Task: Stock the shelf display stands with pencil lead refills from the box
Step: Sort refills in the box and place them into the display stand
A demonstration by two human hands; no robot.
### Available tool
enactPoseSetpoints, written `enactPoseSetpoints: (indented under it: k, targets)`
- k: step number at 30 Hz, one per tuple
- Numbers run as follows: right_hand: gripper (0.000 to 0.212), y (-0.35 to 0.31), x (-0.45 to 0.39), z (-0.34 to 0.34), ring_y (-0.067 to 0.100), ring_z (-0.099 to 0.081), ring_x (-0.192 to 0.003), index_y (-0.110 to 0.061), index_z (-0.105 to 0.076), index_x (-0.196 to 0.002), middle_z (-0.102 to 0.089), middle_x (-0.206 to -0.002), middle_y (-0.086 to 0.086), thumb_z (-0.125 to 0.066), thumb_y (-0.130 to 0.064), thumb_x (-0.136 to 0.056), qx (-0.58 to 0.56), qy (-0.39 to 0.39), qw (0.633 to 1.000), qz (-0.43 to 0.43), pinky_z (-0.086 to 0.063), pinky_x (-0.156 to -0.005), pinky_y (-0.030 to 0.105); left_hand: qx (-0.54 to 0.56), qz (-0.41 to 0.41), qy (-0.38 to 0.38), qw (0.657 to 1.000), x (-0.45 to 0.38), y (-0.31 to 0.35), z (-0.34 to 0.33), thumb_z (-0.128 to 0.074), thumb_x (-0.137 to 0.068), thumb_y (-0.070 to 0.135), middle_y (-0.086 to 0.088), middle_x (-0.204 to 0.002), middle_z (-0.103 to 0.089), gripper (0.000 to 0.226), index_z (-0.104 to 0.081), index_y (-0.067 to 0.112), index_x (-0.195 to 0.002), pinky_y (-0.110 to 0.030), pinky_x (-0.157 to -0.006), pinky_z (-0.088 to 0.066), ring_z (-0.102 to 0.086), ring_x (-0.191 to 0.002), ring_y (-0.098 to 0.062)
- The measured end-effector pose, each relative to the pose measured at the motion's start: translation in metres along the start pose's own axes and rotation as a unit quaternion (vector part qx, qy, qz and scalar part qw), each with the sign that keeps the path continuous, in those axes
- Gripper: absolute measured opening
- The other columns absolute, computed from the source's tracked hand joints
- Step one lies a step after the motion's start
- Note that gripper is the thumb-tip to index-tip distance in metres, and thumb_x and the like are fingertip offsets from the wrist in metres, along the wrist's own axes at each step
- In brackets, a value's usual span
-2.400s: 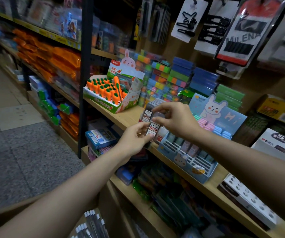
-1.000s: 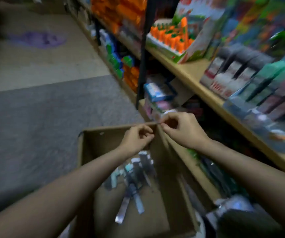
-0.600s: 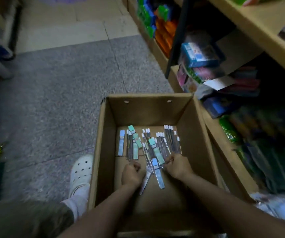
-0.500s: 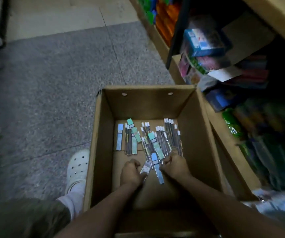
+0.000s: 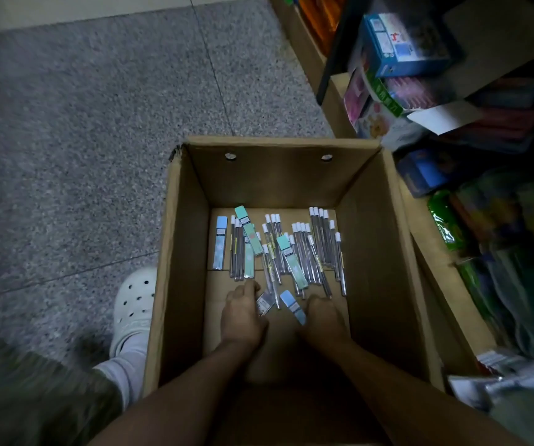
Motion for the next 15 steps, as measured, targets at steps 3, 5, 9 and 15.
enactPoseSetpoints:
  k: [3,5,9,15]
  targets:
    - [0.043,0.003,0.005,0.012,0.022,-0.058,-0.11,-0.01,-0.055,-0.118,-0.058,-0.123,0.008,-0.073,-0.024,-0.083,0.015,-0.032,0.999,-0.01,-0.051,-0.09,0.028,0.002,0.039,-0.02,0.999,-0.001,-0.006,0.004,-0.061,-0.08,0.006,-0.008,-0.111,-0.059,0.027,-0.055,0.014,-0.105,-0.032,-0.086,-0.044,-0.054,-0.104,-0.026]
    - [0.032,0.002,0.009,0.023,0.021,-0.061,-0.104,-0.011,-0.056,-0.106,-0.063,-0.115,0.008,-0.073,-0.022,-0.082,0.001,-0.028,1.0,-0.005,-0.047,-0.079,0.022,0.004,0.073,-0.038,0.997,-0.001,-0.007,0.009,-0.059,-0.088,0.011,-0.011,-0.113,-0.059,0.018,-0.056,0.013,-0.105,-0.028,-0.082,-0.041,-0.056,-0.102,-0.027]
    - [0.029,-0.001,0.011,0.046,0.02,-0.061,-0.102,-0.021,-0.054,-0.091,-0.066,-0.111,0.004,-0.079,-0.016,-0.077,-0.084,-0.002,0.996,-0.005,-0.046,-0.08,0.023,0.138,0.16,-0.014,0.977,-0.002,0.002,0.017,-0.062,-0.091,0.012,-0.009,-0.118,-0.064,0.028,-0.052,0.019,-0.117,-0.024,-0.077,-0.041,-0.057,-0.097,-0.021]
    - [0.027,-0.013,-0.005,0.073,0.014,-0.058,-0.089,-0.007,-0.066,-0.104,-0.056,-0.078,-0.005,-0.078,-0.013,-0.081,-0.217,0.045,0.975,-0.016,-0.048,-0.09,0.027,0.374,0.232,0.033,0.897,-0.019,0.024,0.025,-0.051,-0.096,0.018,-0.021,-0.112,-0.066,0.029,-0.05,0.014,-0.125,-0.044,-0.086,-0.055,-0.065,-0.096,-0.038]
Point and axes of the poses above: each hand's wrist, its own x-axis away from the middle knuckle, its own z-axis out of the back of the hand, y = z × x, the point moved 2 cm from there along -x, towards the middle knuckle
